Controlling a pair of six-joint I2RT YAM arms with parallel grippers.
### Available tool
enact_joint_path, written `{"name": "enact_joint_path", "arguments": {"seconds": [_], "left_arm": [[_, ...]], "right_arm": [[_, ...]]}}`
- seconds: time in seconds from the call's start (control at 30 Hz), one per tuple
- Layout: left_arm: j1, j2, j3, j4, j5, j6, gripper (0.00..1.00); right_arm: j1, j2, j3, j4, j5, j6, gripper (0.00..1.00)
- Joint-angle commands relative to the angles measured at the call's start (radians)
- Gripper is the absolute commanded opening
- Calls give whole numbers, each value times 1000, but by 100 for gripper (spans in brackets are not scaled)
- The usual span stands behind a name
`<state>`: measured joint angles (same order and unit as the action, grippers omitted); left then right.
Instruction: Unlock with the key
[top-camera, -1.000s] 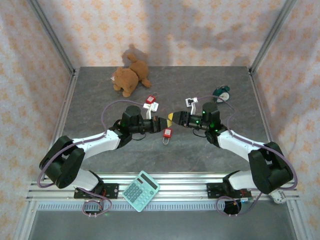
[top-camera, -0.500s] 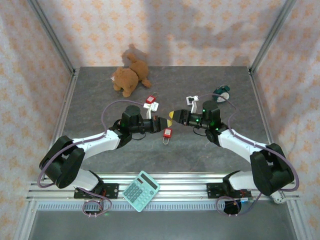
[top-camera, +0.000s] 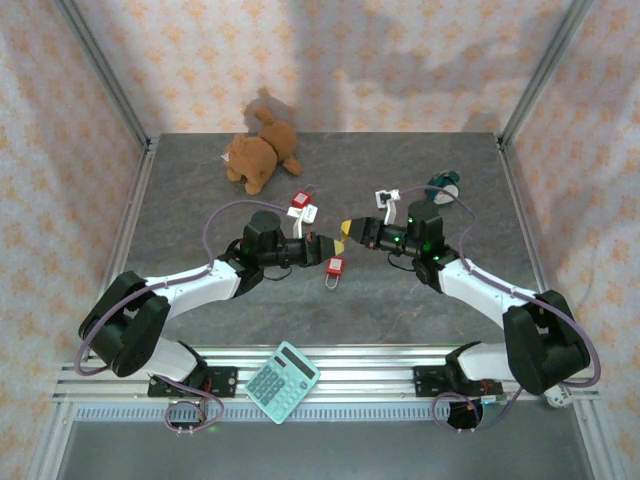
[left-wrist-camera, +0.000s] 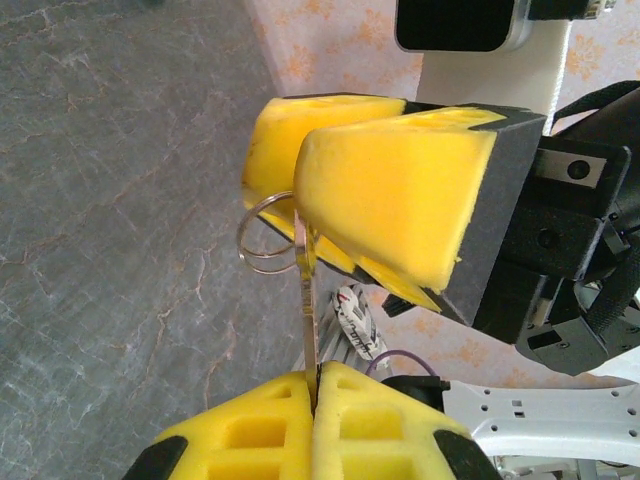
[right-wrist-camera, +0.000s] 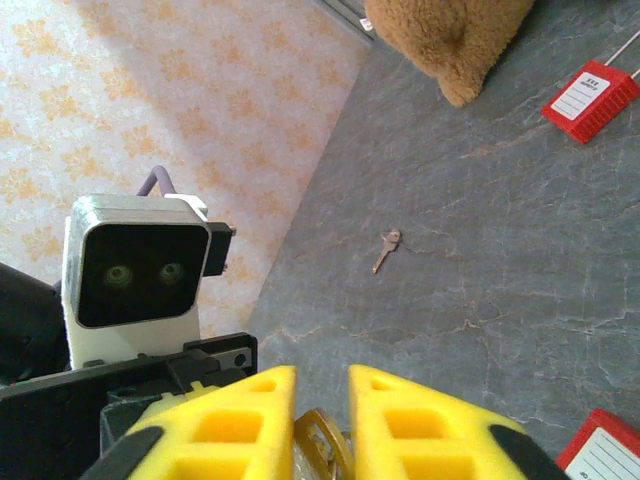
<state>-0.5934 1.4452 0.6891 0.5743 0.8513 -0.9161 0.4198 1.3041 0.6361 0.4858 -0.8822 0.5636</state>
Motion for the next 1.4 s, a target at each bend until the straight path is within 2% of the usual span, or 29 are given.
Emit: {"name": "enact_joint_path", "arguments": {"seconds": [0.0,0.23,0.27,0.37,0.43,0.5,0.53,0.67,0.7,0.8,0.83,0.87,0.9,0.97,1.1,1.17,1.23,1.3,1.37], "left_arm": [[6,13,-11,54,25,1,0],[6,25,4,37,22,5,0],[7,25,8,27,19,10,7],[7,12,16,-13,7,40,16],[7,-9,21,-57,-8,69,26],[9,-51,28,-148,-45,122,37],[9,-76,33,-201,-70,153,40],[4,-225,52,-478,-318,284,58],[0,-265,52,-533,-396,310,60],[-11,-380,16,-584,-610,330,79],[-9,-410,-2,-582,-660,305,84],[-6,-439,-25,-576,-715,282,97],[1,-460,-44,-567,-734,267,99],[19,-477,-73,-536,-720,259,99],[50,-477,-114,-526,-781,168,99],[66,-465,-154,-444,-751,184,99],[68,-426,-127,-467,-739,200,98],[65,-345,-37,-590,-712,229,88],[45,-250,64,-732,-712,261,72]], "right_arm": [[-6,-23,25,-3,22,-11,14],[-6,-52,25,-53,48,-23,9],[-7,-59,24,-64,56,-27,8],[-7,-92,27,-108,90,-46,7],[-7,-111,34,-144,116,-62,6],[-7,-136,39,-184,155,-83,6],[-7,-153,39,-198,176,-91,6],[-7,-192,46,-261,255,-125,5],[-6,-197,45,-270,270,-128,5],[-5,-223,31,-282,329,-134,5],[-6,-230,27,-286,342,-136,5],[-4,-234,25,-293,354,-140,5],[-4,-239,22,-298,361,-143,5],[-2,-246,17,-307,372,-147,5],[-1,-264,11,-331,378,-156,5],[-2,-271,10,-340,382,-162,5],[-3,-284,7,-350,397,-166,5],[-1,-294,2,-359,414,-173,5],[-3,-303,-1,-372,439,-177,5]]}}
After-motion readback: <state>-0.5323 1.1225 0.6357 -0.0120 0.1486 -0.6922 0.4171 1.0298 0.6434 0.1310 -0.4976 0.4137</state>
